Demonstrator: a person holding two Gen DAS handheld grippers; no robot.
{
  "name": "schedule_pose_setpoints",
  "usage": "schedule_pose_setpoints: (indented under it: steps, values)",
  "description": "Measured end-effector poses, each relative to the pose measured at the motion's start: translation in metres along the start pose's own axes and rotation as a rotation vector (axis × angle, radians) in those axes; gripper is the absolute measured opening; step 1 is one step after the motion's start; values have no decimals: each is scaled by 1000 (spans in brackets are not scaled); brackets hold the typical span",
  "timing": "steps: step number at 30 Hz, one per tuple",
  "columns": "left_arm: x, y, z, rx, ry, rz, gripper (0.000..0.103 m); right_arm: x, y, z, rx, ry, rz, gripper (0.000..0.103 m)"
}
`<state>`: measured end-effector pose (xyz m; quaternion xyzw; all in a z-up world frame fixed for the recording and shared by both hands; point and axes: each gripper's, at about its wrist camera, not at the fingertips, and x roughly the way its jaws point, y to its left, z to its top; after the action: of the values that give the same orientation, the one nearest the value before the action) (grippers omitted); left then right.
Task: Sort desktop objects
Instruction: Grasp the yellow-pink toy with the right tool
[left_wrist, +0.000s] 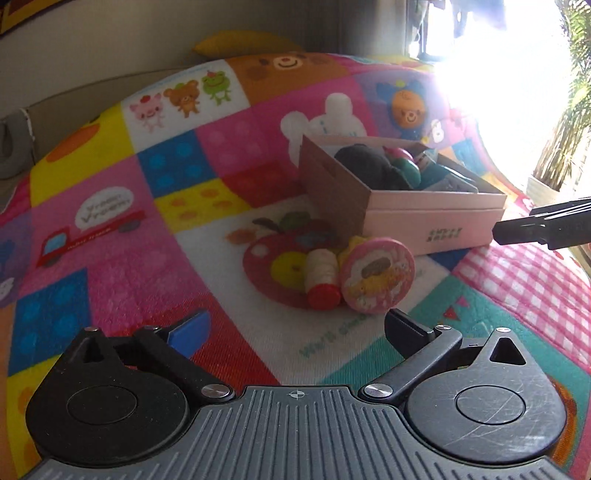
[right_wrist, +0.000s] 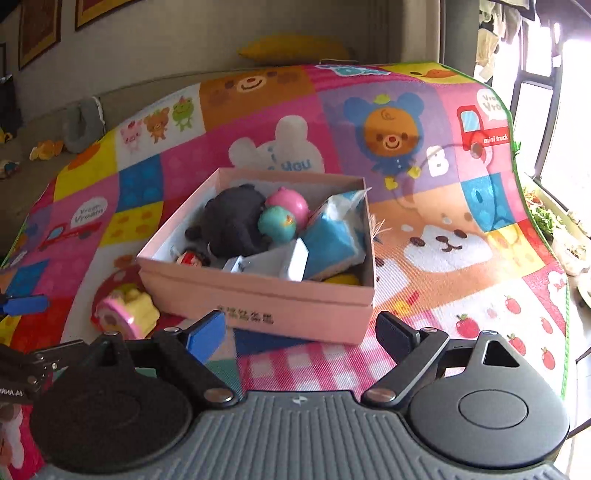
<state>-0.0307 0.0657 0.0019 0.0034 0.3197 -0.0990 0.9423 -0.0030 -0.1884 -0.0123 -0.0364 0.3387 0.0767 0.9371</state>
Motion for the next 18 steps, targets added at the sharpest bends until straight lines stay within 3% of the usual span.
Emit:
schedule_pose_setpoints:
  steps: [8,14,18]
  values:
    - [6,-5,-11,4,22,33,103,3,11,-21,35,49,73,89]
    - [7,-8,-12,18,20,47,103,8,62,-20,-121,-4,138,89]
    - [7,-10,-13,27,22,55,103,22,86,-2,-88,-6,202,89]
